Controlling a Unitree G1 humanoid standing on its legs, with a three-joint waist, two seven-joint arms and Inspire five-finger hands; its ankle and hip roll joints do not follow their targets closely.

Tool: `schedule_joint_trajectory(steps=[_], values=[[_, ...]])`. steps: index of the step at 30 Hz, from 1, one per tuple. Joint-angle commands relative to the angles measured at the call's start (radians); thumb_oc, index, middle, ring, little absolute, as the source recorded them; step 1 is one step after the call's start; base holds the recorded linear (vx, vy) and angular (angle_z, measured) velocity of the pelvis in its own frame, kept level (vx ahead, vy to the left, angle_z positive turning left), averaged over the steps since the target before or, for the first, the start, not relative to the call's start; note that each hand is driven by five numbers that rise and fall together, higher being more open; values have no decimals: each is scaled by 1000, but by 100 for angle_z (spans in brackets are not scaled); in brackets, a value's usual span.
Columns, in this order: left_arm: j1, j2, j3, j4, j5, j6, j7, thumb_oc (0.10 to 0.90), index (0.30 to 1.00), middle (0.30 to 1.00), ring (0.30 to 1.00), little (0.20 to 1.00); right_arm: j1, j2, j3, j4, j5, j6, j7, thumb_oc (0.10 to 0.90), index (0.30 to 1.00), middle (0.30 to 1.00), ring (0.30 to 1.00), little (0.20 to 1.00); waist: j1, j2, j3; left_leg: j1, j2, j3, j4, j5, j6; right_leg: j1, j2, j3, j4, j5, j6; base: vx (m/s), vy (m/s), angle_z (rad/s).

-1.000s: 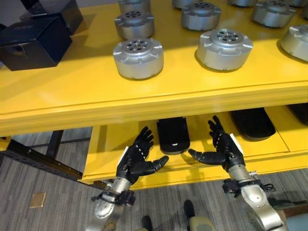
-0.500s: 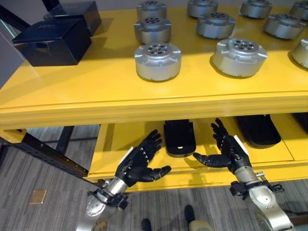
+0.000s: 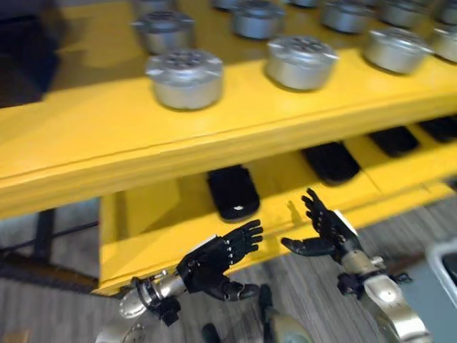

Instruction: Move parts from the plastic box to the shelf.

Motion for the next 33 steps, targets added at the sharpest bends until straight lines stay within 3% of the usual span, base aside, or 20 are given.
schedule_joint_trajectory(steps=[1,4,7,11,16,19,21,24,26,28,29,30,32,33], values=[[-12,17,24,-126,-69,-125,-85,900,1000,1000,1000,1000,-81,-18,-60,-91,25,-169,-30,900,1000,1000,1000,1000,47,11,-7,-21,16,26,99,-104,9,68,-134,15,179,-98,54,-89,-39,-19],[-2,21,28,-91,-71,-140,-125,900,1000,1000,1000,1000,-97,-20,-68,-80,14,-198,-20,900,1000,1000,1000,1000,62,20,-17,-52,23,58,127,-106,15,107,-149,-7,227,-125,33,-79,-80,-27],[12,25,39,-92,-98,-140,-124,900,1000,1000,1000,1000,-132,-32,-50,-95,-8,-192,-4,900,1000,1000,1000,1000,85,15,-37,-92,61,132,154,-71,-18,227,-99,-85,71,-208,8,-85,-259,-72],[-5,18,40,-76,-107,-124,-123,900,1000,1000,1000,1000,-166,-35,-31,-91,-46,-170,-33,900,1000,1000,1000,1000,88,12,-38,-105,106,176,171,-47,-53,270,-66,-116,-33,-220,5,-41,-222,-110],[-49,-30,29,-68,-118,-90,-114,900,1000,1000,1000,1000,-172,-51,-68,-72,-36,-138,-68,900,1000,1000,1000,1000,49,15,-43,-99,147,202,136,5,-103,270,-12,-107,-137,-186,-12,-62,-245,-42],[-59,-44,25,-69,-123,-108,-82,900,1000,1000,1000,1000,-158,-51,-92,-76,-18,-125,-56,900,1000,1000,1000,1000,19,20,-41,-80,158,221,109,26,-119,254,9,-95,-160,-169,-27,-90,-277,-41],[-67,-71,20,-62,-150,-113,-67,900,1000,1000,1000,1000,-132,-48,-120,-69,-38,-139,-45,900,1000,1000,1000,1000,-17,23,-40,-64,179,238,83,54,-138,238,47,-82,-180,-162,-51,-103,-390,-41],[-74,-89,9,-49,-148,-120,-45,900,1000,1000,1000,1000,-116,-48,-130,-75,-68,-142,-39,900,1000,1000,1000,1000,-38,24,-39,-61,193,229,78,95,-163,229,91,-56,-189,-167,-73,-56,-292,-23],[-75,-107,4,-32,-174,-141,-8,900,1000,1000,1000,1000,-91,-60,-140,-84,-65,-141,-38,900,1000,1000,1000,1000,-50,20,-39,-62,208,200,88,131,-183,225,119,-30,-195,-172,-89,-35,-300,-26],[-64,-123,16,-33,-190,-165,31,900,1000,1000,1000,1000,-73,-65,-151,-74,-64,-157,-16,900,1000,1000,1000,1000,-42,18,-42,-68,205,134,98,137,-189,222,129,5,-196,-173,-96,3,-123,-33],[-63,-123,15,-33,-190,-165,32,900,1000,1000,1000,1000,-73,-65,-151,-74,-64,-157,-16,900,1000,1000,1000,1000,-42,18,-42,-68,205,133,99,136,-189,221,129,5,-196,-173,-96,37,-120,-71],[-39,-130,42,-33,-190,-195,78,900,1000,1000,1000,1000,-61,-71,-150,-63,-64,-177,12,900,1000,1000,1000,1000,-17,14,-44,-79,179,13,100,127,-184,219,137,63,-199,-172,-101,0,-134,-83],[-7,-130,67,-43,-182,-207,101,900,1000,1000,1000,1000,-59,-73,-140,-58,-50,-186,40,900,1000,1000,1000,1000,15,11,-53,-100,136,-97,111,101,-154,201,142,115,-201,-157,-110,16,-142,-118],[26,-132,88,-55,-168,-203,102,900,1000,1000,1000,1000,-54,-71,-130,-65,-34,-184,55,900,1000,1000,1000,1000,40,7,-63,-108,74,-199,129,49,-131,197,146,159,-206,-155,-110,55,-81,-174]])
